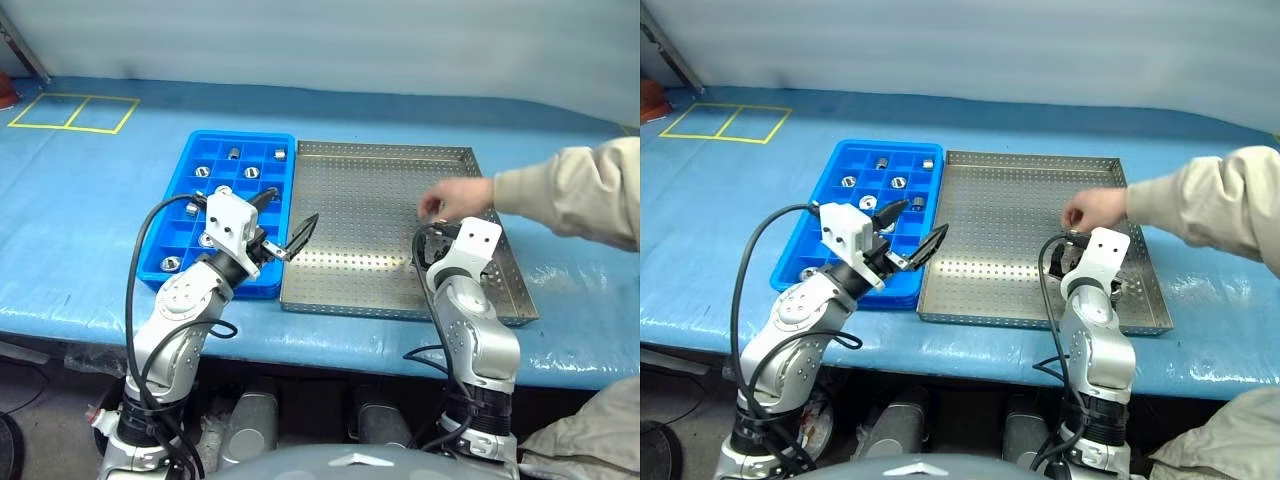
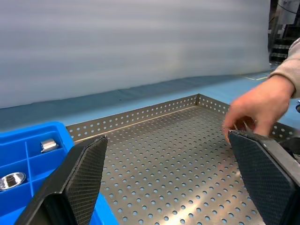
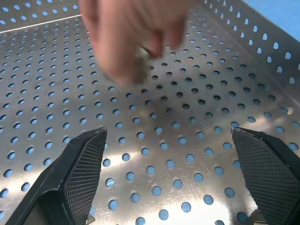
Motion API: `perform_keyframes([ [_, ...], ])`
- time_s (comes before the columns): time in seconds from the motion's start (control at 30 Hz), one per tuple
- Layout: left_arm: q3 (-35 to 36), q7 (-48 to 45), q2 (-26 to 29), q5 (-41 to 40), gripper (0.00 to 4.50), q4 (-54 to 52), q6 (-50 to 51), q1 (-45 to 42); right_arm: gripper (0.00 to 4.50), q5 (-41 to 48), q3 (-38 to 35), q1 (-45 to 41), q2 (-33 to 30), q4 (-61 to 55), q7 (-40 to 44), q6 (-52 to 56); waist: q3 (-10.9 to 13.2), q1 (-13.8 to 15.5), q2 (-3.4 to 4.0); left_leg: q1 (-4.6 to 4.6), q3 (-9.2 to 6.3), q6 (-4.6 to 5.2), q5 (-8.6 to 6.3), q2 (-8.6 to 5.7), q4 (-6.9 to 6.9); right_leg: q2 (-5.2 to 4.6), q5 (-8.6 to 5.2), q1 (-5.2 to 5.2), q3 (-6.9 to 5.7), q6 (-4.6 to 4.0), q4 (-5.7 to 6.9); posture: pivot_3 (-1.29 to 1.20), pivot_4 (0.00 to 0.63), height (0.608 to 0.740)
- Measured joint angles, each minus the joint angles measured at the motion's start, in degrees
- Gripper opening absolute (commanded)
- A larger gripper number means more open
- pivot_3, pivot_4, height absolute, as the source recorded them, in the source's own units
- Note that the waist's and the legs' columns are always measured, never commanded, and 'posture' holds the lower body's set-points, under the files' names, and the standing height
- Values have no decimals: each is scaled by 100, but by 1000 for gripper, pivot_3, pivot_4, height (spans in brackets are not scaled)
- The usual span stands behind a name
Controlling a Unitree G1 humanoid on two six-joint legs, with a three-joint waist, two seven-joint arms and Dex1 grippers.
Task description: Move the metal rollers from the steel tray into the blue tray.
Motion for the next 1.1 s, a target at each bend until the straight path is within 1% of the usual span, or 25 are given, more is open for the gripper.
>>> perform_keyframes([
  [0.3, -13, 110, 1, 41, 4500, 80, 4, 0, 4485, 0, 150, 41, 37, -2, 36, 21, 0, 17, 0, 0, -1, 0, 0, 0, 0, 0, 0, 0, 0, 0, 0, 239, 150, 740],
  [0.6, -12, 193, 0, 52, 4500, 87, 3, 0, 4485, 4, 469, 46, 106, -59, 145, 124, 0, 19, -1, 0, -1, 0, 0, 0, 0, 1, 0, 1, 0, 0, 0, 258, 150, 740],
  [0.7, 10, 283, -13, 69, 4500, 89, 3, 2, 4485, 4, 651, 40, 72, -107, 313, 120, 1, 24, -1, 0, -2, 0, 0, 1, 0, 2, 0, 0, 0, 0, 1, 258, 150, 740],
  [0.9, 62, 548, -122, 202, 4500, 277, 2, 50, 4485, 49, 1101, -213, 81, -156, 720, 107, 1, 37, -3, 2, -8, 0, 0, 2, 0, 8, 0, 2, 0, 0, 2, 271, 150, 740],
  [1.1, 115, 617, -128, 232, 4500, 319, -3, 94, 4485, -7, 1232, -510, 100, 338, 786, -39, 5, 58, -9, 1, -8, -1, 1, 2, 0, 8, 0, 3, 0, -1, 0, 281, 150, 740],
])
